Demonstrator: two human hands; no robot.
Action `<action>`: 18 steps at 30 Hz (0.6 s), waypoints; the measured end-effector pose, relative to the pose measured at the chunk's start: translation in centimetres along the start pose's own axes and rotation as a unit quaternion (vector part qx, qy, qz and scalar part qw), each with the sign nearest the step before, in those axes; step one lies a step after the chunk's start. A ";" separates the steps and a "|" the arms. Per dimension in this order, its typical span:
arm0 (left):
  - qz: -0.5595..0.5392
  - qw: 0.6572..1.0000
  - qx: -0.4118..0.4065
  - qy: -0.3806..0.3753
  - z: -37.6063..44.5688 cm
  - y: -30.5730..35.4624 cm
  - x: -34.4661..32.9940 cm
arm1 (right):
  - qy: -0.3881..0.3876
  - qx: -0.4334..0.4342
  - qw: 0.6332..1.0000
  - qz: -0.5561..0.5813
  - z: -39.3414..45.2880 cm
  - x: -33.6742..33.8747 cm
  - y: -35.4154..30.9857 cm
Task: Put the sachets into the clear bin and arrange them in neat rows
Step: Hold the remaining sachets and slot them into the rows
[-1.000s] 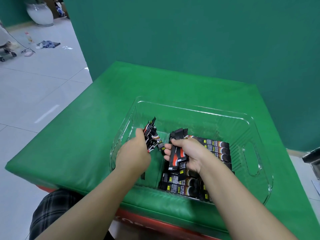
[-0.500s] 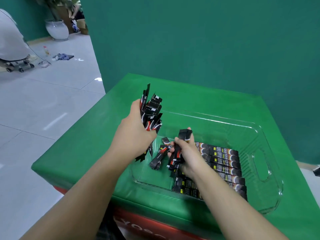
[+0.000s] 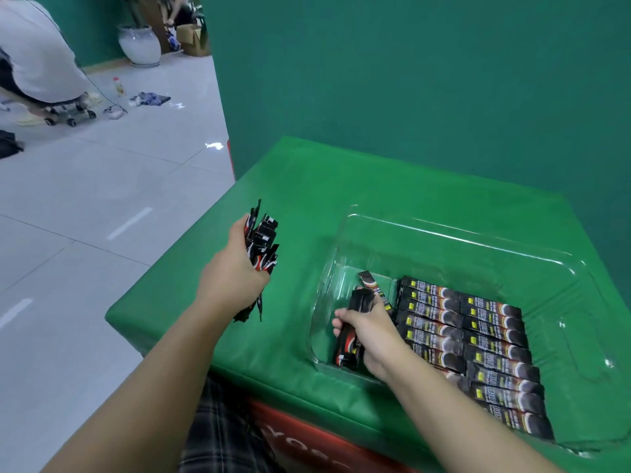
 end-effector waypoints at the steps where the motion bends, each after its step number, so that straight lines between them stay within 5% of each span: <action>1: 0.018 1.000 0.007 -0.012 0.5 -0.7 -0.8 | -0.007 -0.020 1.000 -0.008 0.1 -0.1 0.3; 5: 0.059 0.995 0.013 -0.075 1.9 -2.7 -3.9 | -0.037 -0.064 0.997 -0.028 -0.3 -0.2 0.6; 10: 0.111 0.990 0.001 -0.085 3.4 -3.9 -6.0 | 0.050 0.040 0.984 -0.168 -0.1 1.5 -1.9; 14: 0.140 0.985 -0.031 -0.100 3.9 -4.1 -6.6 | 0.049 0.087 0.892 -0.440 0.8 2.1 -3.8; 18: 0.140 0.978 -0.054 -0.143 4.3 -4.4 -6.7 | 0.038 0.044 0.814 -0.577 2.5 1.1 -2.9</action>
Point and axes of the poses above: each hand's wrist, its own z-axis towards the middle knuckle, its own x-axis out of the back of the hand, y = z × x, the point moved 2 cm from there along z, towards the middle knuckle, and after that the axes turned 3 degrees about x, right-handed, at the moved point
